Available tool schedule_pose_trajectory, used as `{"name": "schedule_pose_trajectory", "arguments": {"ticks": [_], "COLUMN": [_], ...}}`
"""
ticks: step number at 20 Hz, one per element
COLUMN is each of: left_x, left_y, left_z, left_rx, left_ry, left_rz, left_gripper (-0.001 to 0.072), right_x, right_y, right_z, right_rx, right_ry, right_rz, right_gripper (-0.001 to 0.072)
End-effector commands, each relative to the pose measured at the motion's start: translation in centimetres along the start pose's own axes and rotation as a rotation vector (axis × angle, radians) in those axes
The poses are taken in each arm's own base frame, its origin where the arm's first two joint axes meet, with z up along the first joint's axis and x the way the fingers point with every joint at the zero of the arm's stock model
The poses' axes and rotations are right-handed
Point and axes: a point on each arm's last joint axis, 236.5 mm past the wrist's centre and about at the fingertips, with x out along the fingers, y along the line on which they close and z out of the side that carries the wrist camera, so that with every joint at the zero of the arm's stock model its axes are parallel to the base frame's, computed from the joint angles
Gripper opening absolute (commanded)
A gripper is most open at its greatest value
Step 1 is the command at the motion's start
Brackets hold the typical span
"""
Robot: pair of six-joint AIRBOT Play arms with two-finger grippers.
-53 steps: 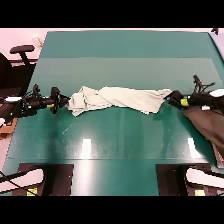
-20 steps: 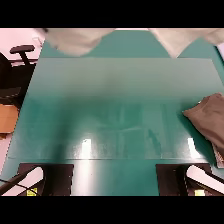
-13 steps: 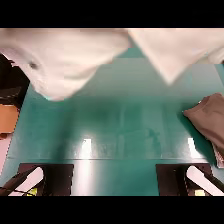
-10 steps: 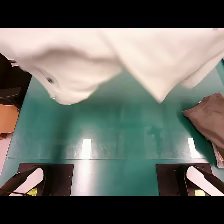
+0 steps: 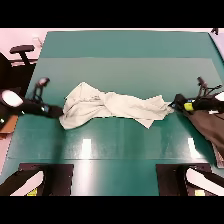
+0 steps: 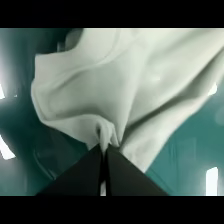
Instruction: Fold the shirts.
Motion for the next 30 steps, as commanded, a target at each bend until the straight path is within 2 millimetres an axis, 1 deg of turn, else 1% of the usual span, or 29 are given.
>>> {"name": "schedule_pose_trajectory", "arguments": {"ticks": [1,2,3,5,6,7,9,10,11,12,13,14,15,17,18,19,22,24,27,30], "left_x": [3.7,3.8,3.8,3.7,3.7,3.7,3.7,3.7,3.7,3.7,3.7,3.7,3.7,3.7,3.7,3.7,3.7,3.7,3.7,3.7], "left_y": [1.6,1.7,1.8,1.9,1.9,1.9,1.8,1.8,1.8,1.8,1.8,1.8,1.8,1.7,1.7,1.6,1.5,1.4,1.4,1.3], "left_z": [-5.5,-5.6,-5.4,-4.9,-4.8,-4.8,-5.2,-5.2,-5.2,-5.2,-5.2,-5.2,-5.2,-5.2,-5.2,-5.2,-5.4,-5.7,-5.7,-5.7], "left_rx": [-0.034,-0.034,-0.033,-0.038,-0.04,-0.04,-0.04,-0.04,-0.04,-0.04,-0.04,-0.04,-0.04,-0.042,-0.043,-0.044,-0.045,-0.046,-0.046,-0.05], "left_ry": [0.09,0.09,0.085,0.066,0.061,0.063,0.076,0.078,0.078,0.078,0.077,0.078,0.079,0.078,0.078,0.079,0.087,0.098,0.099,0.098], "left_rz": [0.033,0.037,0.038,0.045,0.047,0.046,0.041,0.04,0.04,0.04,0.04,0.04,0.039,0.038,0.036,0.035,0.03,0.024,0.023,0.019], "left_gripper": [0.0021,0.0021,0.0022,0.0022,0.0022,0.0022,0.0022,0.0022,0.0022,0.0022,0.0022,0.0022,0.0022,0.0022,0.0022,0.0022,0.0022,0.0022,0.0022,0.0023], "right_x": [3.0,2.9,2.5,0.6,-1.0,-2.8,-7.5,-9.6,-11.2,-12.2,-12.3,-11.9,-11.0,-8.5,-7.2,-5.7,-2.2,-0.6,0.8,1.3], "right_y": [-2.2,-1.8,-1.2,0.7,1.7,2.6,4.4,4.9,5.1,4.9,4.0,3.0,2.6,2.9,2.8,2.2,1.3,1.3,0.8,0.0], "right_z": [-1.4,-0.7,0.2,2.6,4.0,5.3,7.6,7.9,7.5,6.6,5.3,3.9,2.2,-1.5,-3.1,-4.4,-7.0,-8.4,-10.0,-10.4], "right_rx": [-0.002,-0.019,-0.057,-0.117,-0.139,-0.161,-0.204,-0.211,-0.208,-0.194,-0.148,-0.094,-0.048,0.033,0.061,0.09,0.127,0.165,0.193,0.192], "right_ry": [0.089,0.09,0.08,0.043,0.008,-0.04,-0.154,-0.195,-0.218,-0.223,-0.214,-0.202,-0.18,-0.12,-0.097,-0.083,-0.045,-0.023,0.007,0.007], "right_rz": [-0.03,-0.024,-0.015,0.006,0.018,0.025,0.036,0.039,0.039,0.037,0.034,0.035,0.06,0.15,0.17,0.16,0.135,0.123,0.106,0.083], "right_gripper": [0.006,0.0301,0.0449,0.0481,0.0507,0.0508,0.0506,0.0506,0.0506,0.0506,0.0505,0.0504,0.0504,0.0503,0.0503,0.0503,0.0503,0.0503,0.0503,0.0503]}}
